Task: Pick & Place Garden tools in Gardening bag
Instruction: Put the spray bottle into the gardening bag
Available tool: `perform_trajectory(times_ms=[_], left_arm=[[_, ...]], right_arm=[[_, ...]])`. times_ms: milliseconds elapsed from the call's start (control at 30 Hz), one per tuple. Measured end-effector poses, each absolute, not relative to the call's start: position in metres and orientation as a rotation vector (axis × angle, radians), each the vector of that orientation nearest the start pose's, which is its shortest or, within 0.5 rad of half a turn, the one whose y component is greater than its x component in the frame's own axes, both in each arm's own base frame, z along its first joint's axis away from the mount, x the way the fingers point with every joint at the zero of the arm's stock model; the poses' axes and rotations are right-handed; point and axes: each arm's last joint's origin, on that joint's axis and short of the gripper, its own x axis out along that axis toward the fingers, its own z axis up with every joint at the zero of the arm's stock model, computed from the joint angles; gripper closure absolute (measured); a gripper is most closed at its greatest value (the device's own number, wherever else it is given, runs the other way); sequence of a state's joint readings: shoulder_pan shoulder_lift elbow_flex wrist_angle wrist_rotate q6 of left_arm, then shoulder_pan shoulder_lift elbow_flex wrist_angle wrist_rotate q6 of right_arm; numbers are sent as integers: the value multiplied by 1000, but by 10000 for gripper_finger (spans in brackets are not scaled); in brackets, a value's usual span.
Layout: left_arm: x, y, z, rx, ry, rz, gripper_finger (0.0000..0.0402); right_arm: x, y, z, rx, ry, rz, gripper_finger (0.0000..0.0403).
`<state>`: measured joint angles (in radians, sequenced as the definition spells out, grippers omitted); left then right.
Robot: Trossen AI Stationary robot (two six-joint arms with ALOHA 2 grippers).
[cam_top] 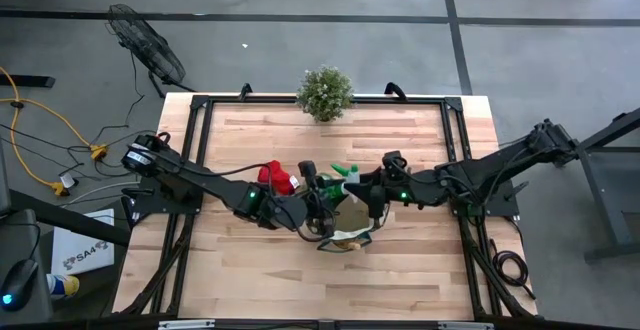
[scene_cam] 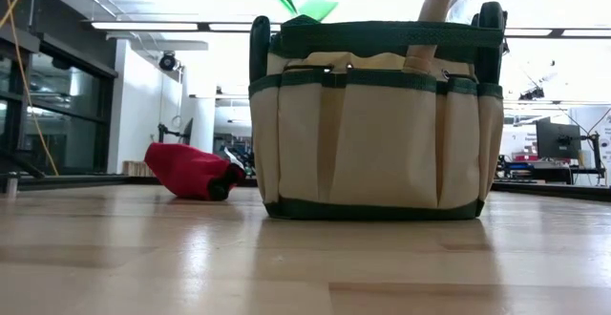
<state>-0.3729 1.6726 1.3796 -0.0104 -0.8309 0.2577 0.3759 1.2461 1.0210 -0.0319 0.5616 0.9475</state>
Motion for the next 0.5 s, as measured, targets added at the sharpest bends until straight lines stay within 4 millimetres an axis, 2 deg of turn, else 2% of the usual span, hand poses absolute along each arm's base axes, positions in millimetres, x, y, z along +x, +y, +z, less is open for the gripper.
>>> perform_trajectory(times_ms=[167, 500], left_arm=[[363, -119, 326, 424, 316, 409, 260], [362, -119, 322, 401, 345, 403, 260]], right_arm=[[264, 86, 334, 822, 123, -280, 226], [264, 87, 332, 809, 148, -280, 330]])
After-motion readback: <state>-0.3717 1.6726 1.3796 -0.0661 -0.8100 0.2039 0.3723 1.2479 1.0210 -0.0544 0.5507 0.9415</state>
